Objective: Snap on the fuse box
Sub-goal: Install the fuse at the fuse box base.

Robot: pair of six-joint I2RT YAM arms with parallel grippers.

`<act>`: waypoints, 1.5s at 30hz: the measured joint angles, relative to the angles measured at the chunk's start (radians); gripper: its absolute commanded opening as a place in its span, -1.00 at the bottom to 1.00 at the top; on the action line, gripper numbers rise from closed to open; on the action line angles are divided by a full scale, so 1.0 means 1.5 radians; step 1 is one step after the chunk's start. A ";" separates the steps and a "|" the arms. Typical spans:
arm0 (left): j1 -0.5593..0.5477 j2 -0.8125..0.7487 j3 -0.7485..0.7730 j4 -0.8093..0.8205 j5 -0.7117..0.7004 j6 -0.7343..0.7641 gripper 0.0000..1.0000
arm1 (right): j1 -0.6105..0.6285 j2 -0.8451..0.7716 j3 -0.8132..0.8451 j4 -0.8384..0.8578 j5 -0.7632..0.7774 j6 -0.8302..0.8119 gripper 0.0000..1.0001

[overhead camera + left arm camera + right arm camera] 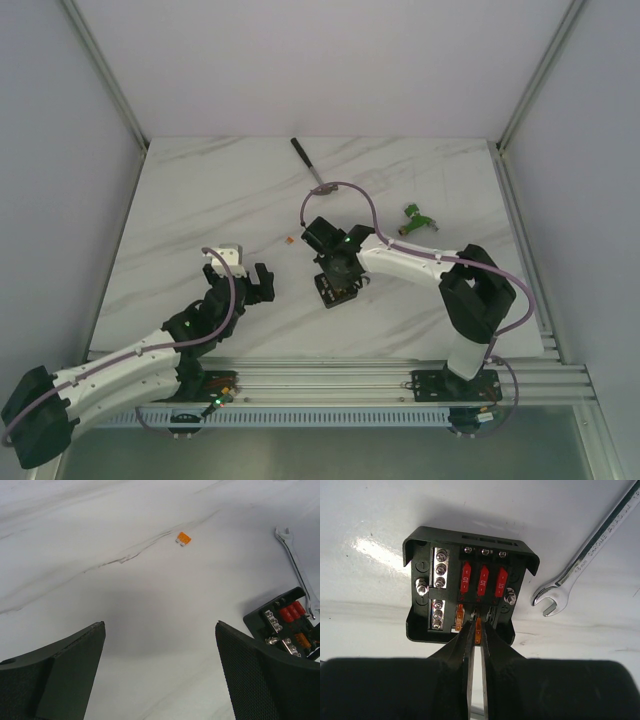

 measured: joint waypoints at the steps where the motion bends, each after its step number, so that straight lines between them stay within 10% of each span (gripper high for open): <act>1: 0.000 0.000 0.000 0.000 0.001 0.000 1.00 | 0.000 0.000 0.001 0.000 0.000 0.000 -1.00; 45: 0.000 0.012 0.000 0.005 0.008 0.000 1.00 | 0.007 -0.008 0.002 0.001 -0.002 0.012 -1.00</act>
